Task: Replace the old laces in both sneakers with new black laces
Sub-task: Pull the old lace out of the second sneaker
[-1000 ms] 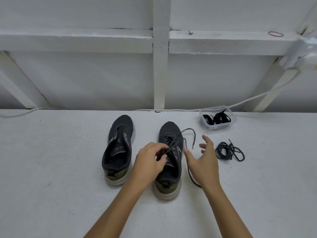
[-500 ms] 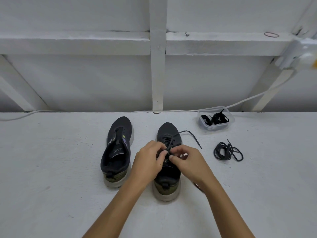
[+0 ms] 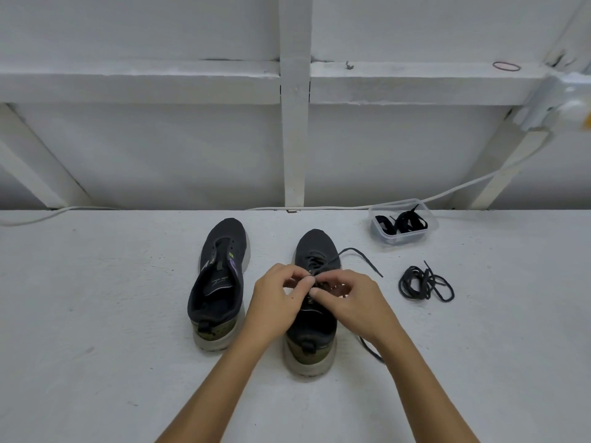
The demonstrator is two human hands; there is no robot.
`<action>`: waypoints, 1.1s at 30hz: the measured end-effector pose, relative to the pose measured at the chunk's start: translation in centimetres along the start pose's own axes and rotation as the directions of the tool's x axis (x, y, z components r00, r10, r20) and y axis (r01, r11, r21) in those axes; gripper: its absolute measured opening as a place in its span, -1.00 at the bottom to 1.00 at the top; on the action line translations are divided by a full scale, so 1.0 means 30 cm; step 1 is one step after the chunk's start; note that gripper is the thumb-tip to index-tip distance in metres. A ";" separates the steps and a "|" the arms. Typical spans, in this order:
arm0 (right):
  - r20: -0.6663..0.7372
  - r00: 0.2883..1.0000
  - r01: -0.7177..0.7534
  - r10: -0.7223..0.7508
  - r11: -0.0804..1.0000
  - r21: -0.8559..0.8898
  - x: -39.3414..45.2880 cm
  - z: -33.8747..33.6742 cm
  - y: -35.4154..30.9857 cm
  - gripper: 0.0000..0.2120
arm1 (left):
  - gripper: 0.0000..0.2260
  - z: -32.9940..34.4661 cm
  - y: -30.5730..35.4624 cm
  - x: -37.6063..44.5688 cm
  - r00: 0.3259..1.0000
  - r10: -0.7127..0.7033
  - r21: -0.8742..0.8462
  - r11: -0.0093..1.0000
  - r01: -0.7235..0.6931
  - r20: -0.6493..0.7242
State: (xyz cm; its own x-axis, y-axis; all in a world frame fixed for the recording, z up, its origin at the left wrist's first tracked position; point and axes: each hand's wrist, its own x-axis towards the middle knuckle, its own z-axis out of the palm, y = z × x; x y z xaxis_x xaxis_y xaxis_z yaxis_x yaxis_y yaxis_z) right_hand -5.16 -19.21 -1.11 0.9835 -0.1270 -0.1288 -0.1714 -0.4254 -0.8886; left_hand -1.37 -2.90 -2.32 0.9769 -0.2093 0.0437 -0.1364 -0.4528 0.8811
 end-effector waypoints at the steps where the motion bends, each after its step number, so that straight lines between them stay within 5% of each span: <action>1: -0.024 1.000 0.017 -0.018 0.999 -0.038 0.002 0.007 -0.001 -0.89 | -0.95 -0.005 0.002 0.001 0.999 -0.036 -0.046 0.998 0.038 0.035; 5: -0.049 0.997 0.058 -0.065 0.991 -0.120 0.015 0.015 0.007 -0.89 | -0.92 -0.032 -0.001 0.005 0.986 -0.054 -0.096 0.993 0.070 0.160; 10: -0.015 0.997 -0.069 0.072 0.982 0.178 0.013 -0.015 0.033 -0.92 | -0.84 -0.049 -0.003 0.028 0.951 0.090 0.146 0.980 -0.138 0.297; 14: 0.046 0.984 -0.178 0.175 0.898 0.403 0.009 -0.028 0.042 -0.87 | -0.82 -0.040 0.019 0.037 0.950 0.075 0.168 0.977 -0.131 0.304; 16: 0.086 0.977 -0.214 0.197 0.868 0.449 0.004 -0.040 0.047 -0.86 | -0.87 -0.037 0.027 0.039 0.951 -0.063 -0.076 0.993 0.090 0.302; 18: 0.133 0.972 -0.233 0.193 0.856 0.462 0.002 -0.050 0.046 -0.85 | -0.88 -0.040 0.035 0.039 0.907 -0.224 -0.376 0.854 0.359 0.358; 20: 0.131 0.973 -0.229 0.191 0.882 0.412 0.007 -0.049 0.046 -0.87 | -0.84 -0.053 0.027 0.034 0.883 -0.283 -0.588 0.664 0.461 0.374; 22: 0.084 0.978 -0.206 0.189 0.923 0.326 0.013 -0.044 0.038 -0.88 | -0.75 -0.077 0.025 0.033 0.884 -0.296 -0.632 0.620 0.466 0.362; 26: 0.077 0.983 -0.184 0.169 0.946 0.269 0.013 -0.031 0.028 -0.89 | -0.92 -0.111 0.044 0.036 0.950 -0.180 -0.185 0.955 0.231 0.255; 33: 0.128 0.992 -0.012 -0.001 0.995 0.101 0.003 -0.038 0.027 -0.90 | -0.91 -0.082 0.077 0.023 0.956 0.023 0.121 0.991 -0.061 0.293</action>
State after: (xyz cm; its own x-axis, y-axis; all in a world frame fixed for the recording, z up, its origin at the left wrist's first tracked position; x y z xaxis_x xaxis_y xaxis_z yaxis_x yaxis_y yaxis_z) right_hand -5.27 -20.58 -1.35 0.9829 -0.0112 -0.1836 -0.1769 -0.3315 -0.9267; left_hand -0.61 -1.96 0.92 0.8824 -0.4644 -0.0758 -0.2149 -0.5409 0.8132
